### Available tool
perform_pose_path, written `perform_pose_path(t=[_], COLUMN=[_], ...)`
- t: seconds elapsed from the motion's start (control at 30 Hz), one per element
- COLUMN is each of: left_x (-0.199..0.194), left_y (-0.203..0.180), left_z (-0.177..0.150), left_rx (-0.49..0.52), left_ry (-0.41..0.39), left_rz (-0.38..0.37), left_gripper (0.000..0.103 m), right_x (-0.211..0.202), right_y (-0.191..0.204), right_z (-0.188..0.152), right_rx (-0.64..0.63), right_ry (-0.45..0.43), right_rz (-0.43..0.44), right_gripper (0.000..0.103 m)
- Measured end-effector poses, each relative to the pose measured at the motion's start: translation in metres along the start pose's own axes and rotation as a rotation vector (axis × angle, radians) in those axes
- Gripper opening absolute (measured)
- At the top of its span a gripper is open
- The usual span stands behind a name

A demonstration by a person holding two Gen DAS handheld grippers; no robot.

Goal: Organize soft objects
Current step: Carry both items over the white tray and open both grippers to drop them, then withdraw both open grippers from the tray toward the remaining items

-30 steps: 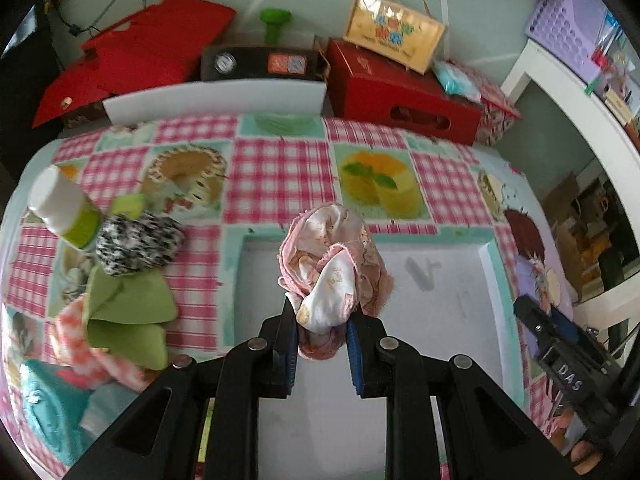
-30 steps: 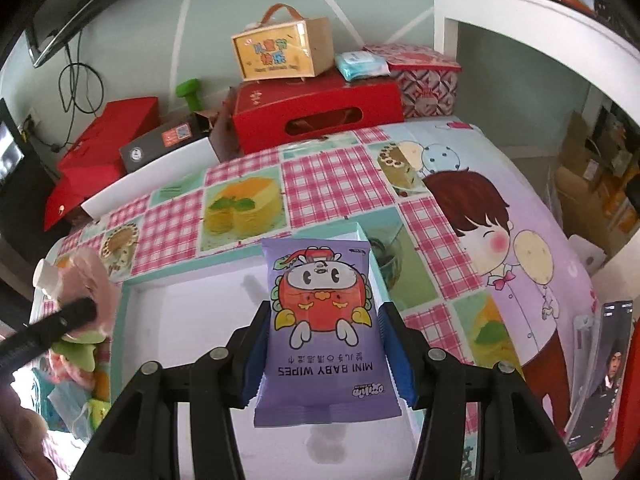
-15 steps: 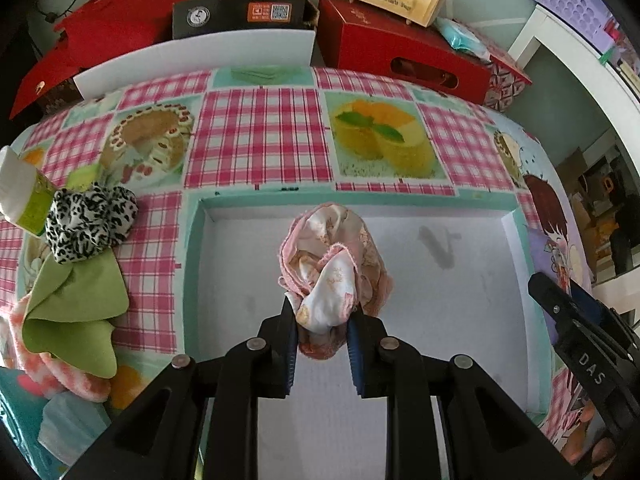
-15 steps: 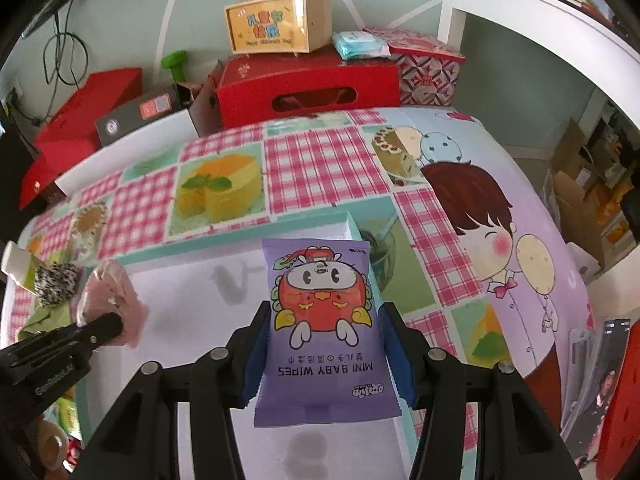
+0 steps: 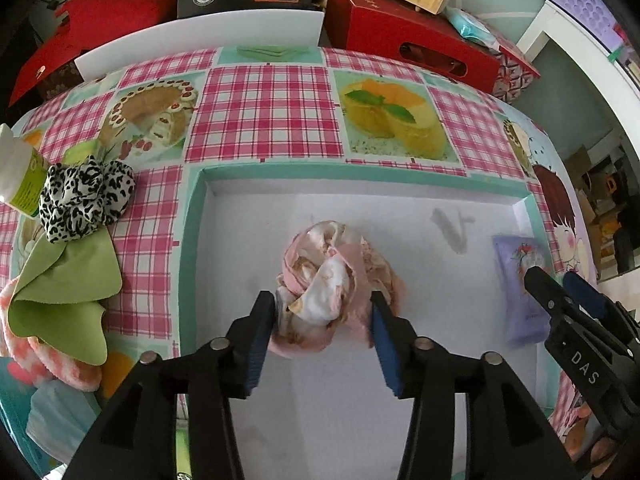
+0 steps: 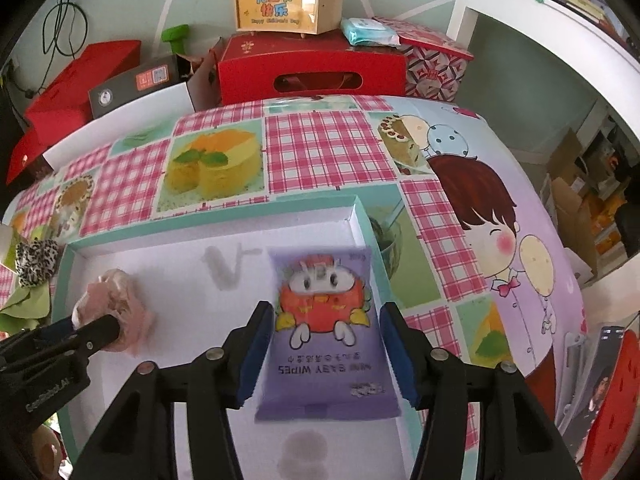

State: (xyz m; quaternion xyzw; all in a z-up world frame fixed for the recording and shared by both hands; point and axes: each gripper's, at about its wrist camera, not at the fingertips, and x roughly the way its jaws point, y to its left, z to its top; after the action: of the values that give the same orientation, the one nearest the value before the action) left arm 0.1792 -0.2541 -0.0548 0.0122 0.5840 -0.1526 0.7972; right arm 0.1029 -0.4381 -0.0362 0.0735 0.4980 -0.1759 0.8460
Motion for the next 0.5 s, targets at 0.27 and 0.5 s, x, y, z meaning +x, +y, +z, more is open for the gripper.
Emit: perform_pose_path(t=[0.27,0.5], left_x=[-0.014,-0.022], left_y=[0.005,0.008], left_z=[-0.001,0.001], left_rx=[-0.005,-0.017], left_ry=[-0.036,-0.058], left_rz=[0.012,0.015], left_gripper=[0.07,0.075], right_x=[-0.004,-0.006], right_y=[0.002,0.003], right_z=[0.002,0.002], right_rx=[-0.021,-0.022], right_ry=[-0.008,-0.011], right_rz=[-0.025,-0.028], right_gripper=[0.075,0.079])
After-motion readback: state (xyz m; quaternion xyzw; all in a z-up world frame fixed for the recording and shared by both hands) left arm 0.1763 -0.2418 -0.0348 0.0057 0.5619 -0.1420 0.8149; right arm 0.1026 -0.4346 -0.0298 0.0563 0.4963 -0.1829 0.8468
